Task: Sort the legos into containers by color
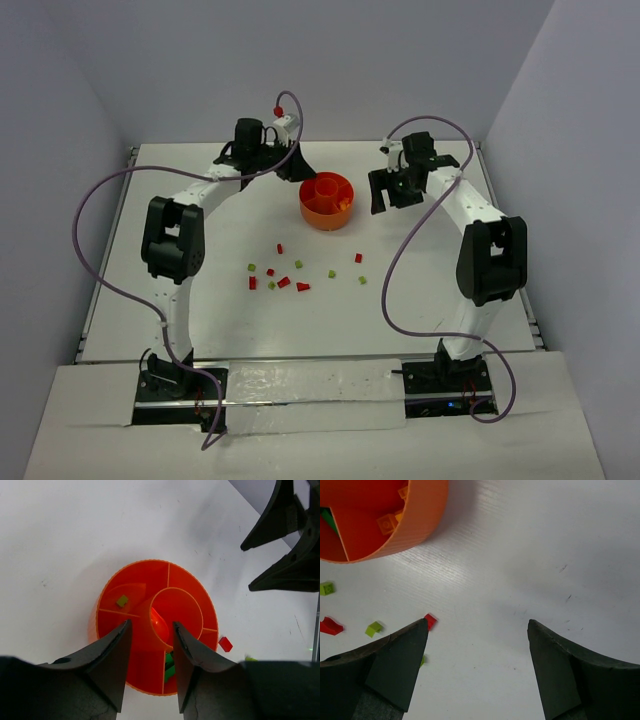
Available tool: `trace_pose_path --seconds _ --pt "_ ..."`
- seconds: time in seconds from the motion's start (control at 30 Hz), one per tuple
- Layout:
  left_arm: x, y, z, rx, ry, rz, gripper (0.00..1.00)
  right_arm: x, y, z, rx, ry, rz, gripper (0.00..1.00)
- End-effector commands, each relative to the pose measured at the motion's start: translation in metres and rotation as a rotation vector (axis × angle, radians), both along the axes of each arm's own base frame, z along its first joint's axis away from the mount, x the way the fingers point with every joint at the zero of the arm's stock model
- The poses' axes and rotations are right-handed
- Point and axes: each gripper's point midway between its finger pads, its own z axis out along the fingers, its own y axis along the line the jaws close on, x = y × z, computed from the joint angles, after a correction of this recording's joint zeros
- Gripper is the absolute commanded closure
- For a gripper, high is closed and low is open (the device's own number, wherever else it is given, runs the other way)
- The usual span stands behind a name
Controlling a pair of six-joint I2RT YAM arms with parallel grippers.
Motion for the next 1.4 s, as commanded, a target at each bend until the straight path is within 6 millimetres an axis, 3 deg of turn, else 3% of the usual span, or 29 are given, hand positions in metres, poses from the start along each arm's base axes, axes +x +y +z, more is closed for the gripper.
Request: trace_pose_path --seconds 0.0,0.1,0.13,0.23,0.33,0.43,0.63,0.7,0.77,1.1,1.37 --pt "0.009 -0.003 0.03 -0.011 -0.084 -0.01 0.53 -0.019 0.004 0.005 0.024 0.002 0.025 0.14" --pt "0.011 -0.002 0.045 -0.021 -0.112 -0.006 0.53 -0.035 0.009 -0.001 0.032 0.016 0.07 0.19" --pt "0.013 0.0 0.06 -0.029 -0.133 0.002 0.53 -0.049 0.015 -0.003 0.029 0.012 0.107 0.24" --pt "0.014 0.012 0.085 -0.03 -0.163 0.03 0.53 -0.071 0.024 0.0 0.002 -0.038 0.205 0.32" --pt "0.011 0.03 0.098 -0.014 -0.166 0.069 0.53 -0.091 0.035 -0.005 -0.032 -0.067 0.294 0.39" --pt "0.004 0.058 0.099 0.049 -0.137 0.141 0.53 -0.111 0.05 -0.015 -0.069 -0.067 0.38 0.44" --pt "-0.014 0.1 0.08 0.164 -0.037 0.254 0.5 -0.125 0.057 -0.04 -0.15 0.011 0.409 0.45" --pt "-0.023 0.116 0.069 0.187 -0.001 0.301 0.44 -0.129 0.059 -0.048 -0.165 0.049 0.406 0.45" --pt "-0.029 0.129 0.073 0.203 -0.015 0.355 0.41 -0.132 0.063 -0.053 -0.174 0.067 0.409 0.45" --pt "-0.051 0.165 0.055 0.272 0.017 0.467 0.36 -0.146 0.068 -0.08 -0.196 0.239 0.396 0.47" --pt "-0.058 0.178 0.045 0.287 0.02 0.505 0.36 -0.148 0.069 -0.089 -0.235 0.286 0.356 0.5"
